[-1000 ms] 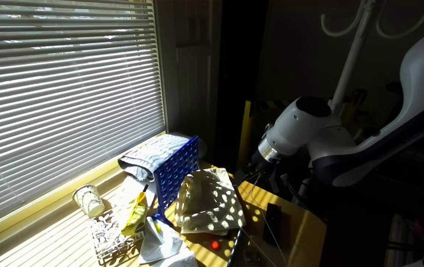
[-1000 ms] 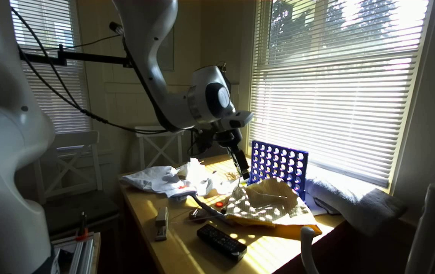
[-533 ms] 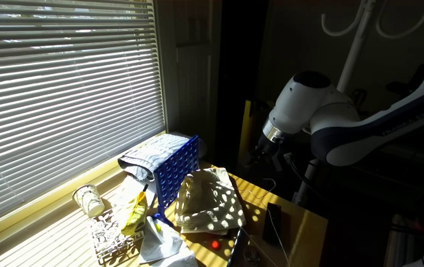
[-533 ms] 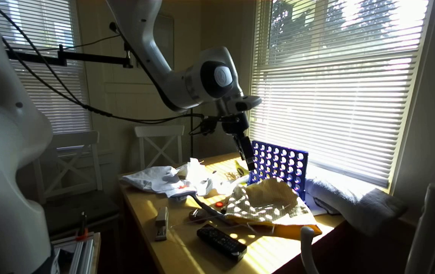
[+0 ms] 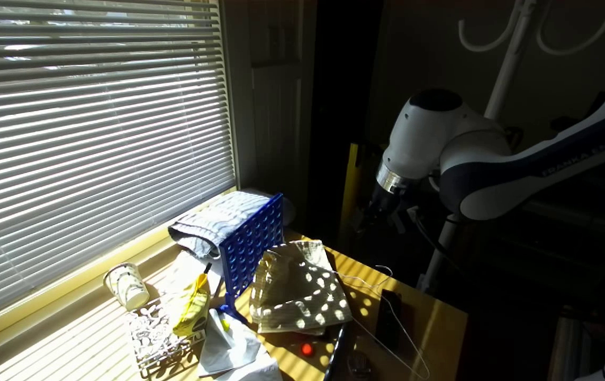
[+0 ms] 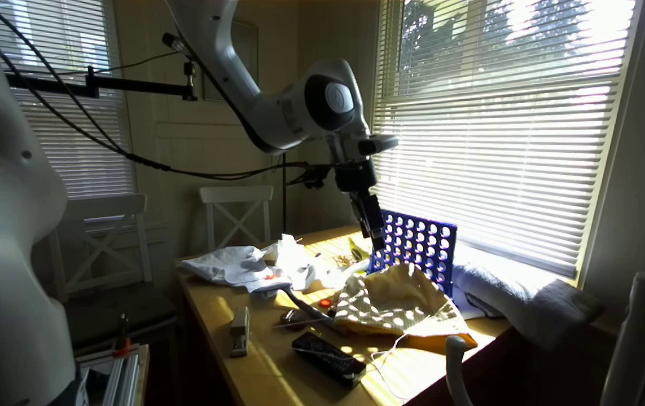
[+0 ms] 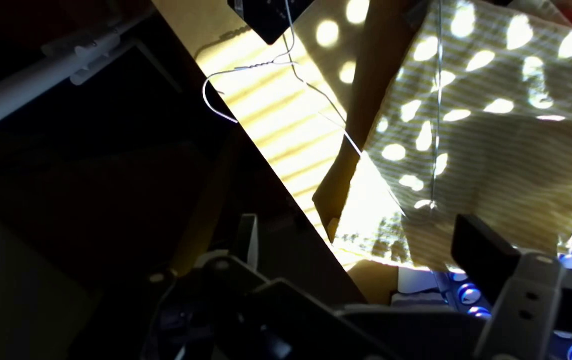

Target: Put the hanger on the table

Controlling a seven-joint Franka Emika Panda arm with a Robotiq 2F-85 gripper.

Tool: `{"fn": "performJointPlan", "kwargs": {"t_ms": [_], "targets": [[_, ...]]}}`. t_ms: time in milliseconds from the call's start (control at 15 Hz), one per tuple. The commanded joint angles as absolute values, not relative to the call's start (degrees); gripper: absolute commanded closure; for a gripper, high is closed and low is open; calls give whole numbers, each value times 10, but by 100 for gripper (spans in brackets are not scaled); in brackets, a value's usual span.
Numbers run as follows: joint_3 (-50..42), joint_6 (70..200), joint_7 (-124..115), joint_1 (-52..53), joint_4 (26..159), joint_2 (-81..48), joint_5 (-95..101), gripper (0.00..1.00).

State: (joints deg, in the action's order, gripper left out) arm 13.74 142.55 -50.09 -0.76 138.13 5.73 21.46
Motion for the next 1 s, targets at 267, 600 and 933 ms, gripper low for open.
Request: {"fn": "performJointPlan", "kwargs": {"t_ms": [267, 600, 933], "targets": [[99, 1310, -353, 33, 1336, 64, 116, 0], [84, 1260, -240, 32, 1312, 64, 100, 0], [81, 1272, -244, 30, 1315, 58, 120, 0]]}}
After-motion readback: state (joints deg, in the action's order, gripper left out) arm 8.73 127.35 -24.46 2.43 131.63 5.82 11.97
